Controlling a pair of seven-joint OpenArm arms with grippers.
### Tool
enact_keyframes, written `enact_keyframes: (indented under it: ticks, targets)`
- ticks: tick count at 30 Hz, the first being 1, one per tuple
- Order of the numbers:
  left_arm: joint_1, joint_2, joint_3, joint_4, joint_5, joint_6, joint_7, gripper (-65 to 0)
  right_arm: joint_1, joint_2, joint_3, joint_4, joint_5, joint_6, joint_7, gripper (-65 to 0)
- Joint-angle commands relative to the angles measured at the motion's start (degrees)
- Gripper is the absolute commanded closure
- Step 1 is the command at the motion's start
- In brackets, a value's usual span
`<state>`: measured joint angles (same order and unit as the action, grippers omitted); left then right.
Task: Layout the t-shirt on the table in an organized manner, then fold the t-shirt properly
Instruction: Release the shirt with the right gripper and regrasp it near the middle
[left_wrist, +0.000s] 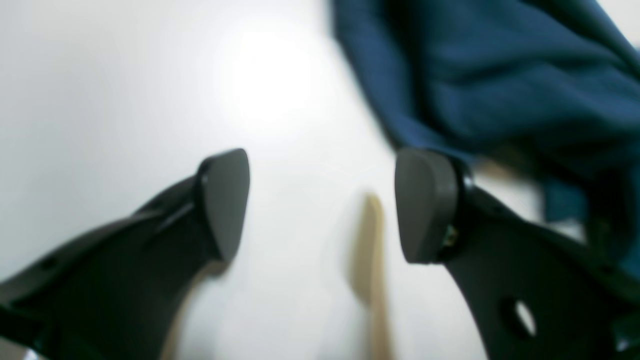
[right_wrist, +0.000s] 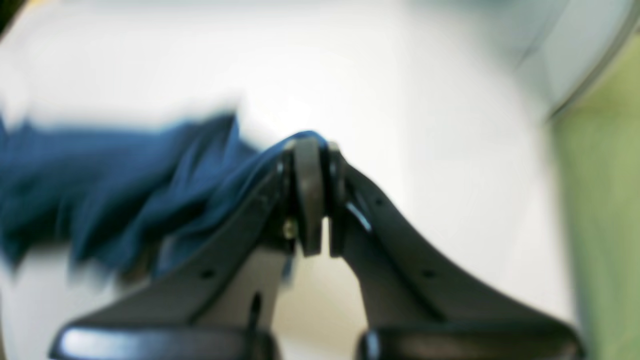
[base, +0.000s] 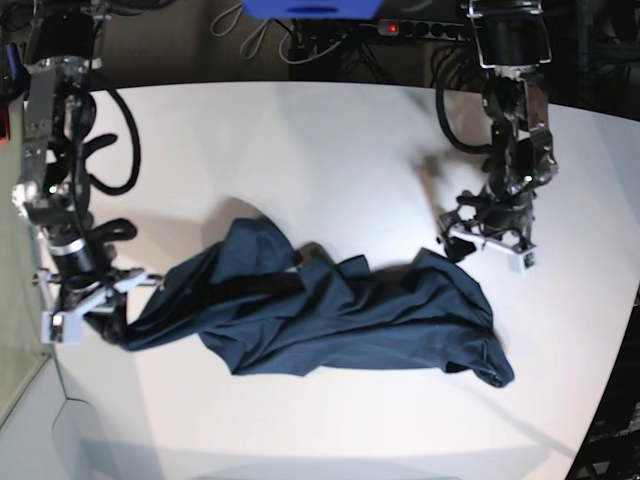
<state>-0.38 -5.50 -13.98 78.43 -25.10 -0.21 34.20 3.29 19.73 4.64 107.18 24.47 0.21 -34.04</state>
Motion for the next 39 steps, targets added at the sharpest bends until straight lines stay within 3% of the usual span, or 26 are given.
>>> enact_keyframes:
  ticks: [1,6,13,15,18,21,25,36,39]
  targets:
    - [-0.54,-0.09,0.83,1.08,-0.35,-0.1,-0.31,-44.4,2.03,0.54,0.94,-0.23,-0.07,0.19,0.86,0.0]
    - [-0.63,0.0,5.23,1.26,-0.35,-0.1,-0.57,-44.4,7.3,0.45,5.6,-7.79,-0.07,0.19,0.86,0.0]
    - [-0.63,0.0,5.85,0.82,-0.35,-0.1,-0.66,-44.4,15.48,0.98,11.93,-30.47,-0.25,0.19,0.77,0.0]
    - [-0.63,0.0,5.85,0.82,-0.35,-0.1,-0.48,-44.4,16.8,1.86,11.93,-36.98,-0.25,0.19,-0.29,-5.6]
    - [-0.54,0.53,5.85,0.82,-0.35,-0.1,-0.48,-44.6,17.33,2.12,10.87,-41.72,-0.16,0.72,-2.75,-19.8]
    - [-0.63,2.46,5.93,1.08,-0.35,-0.1,-0.39,-44.9,15.48,0.54,11.22,-40.76,-0.07,2.3,-2.84,-27.7]
    - [-0.63,5.63,7.87,1.35,-0.35,-0.1,-0.39,-44.9,11.08,-0.69,11.4,-33.46,-0.07,5.02,-3.36,-28.3]
    - [-3.79,14.5,20.09,0.64,0.27,0.52,-0.83,-44.9,1.41,-3.95,9.9,-20.1,-0.25,5.11,-3.45,-28.1]
    - [-5.64,14.5,20.61,-1.47,0.27,0.6,-0.92,-47.4,-0.61,-3.95,9.03,-19.04,-0.25,5.11,-3.45,-28.1]
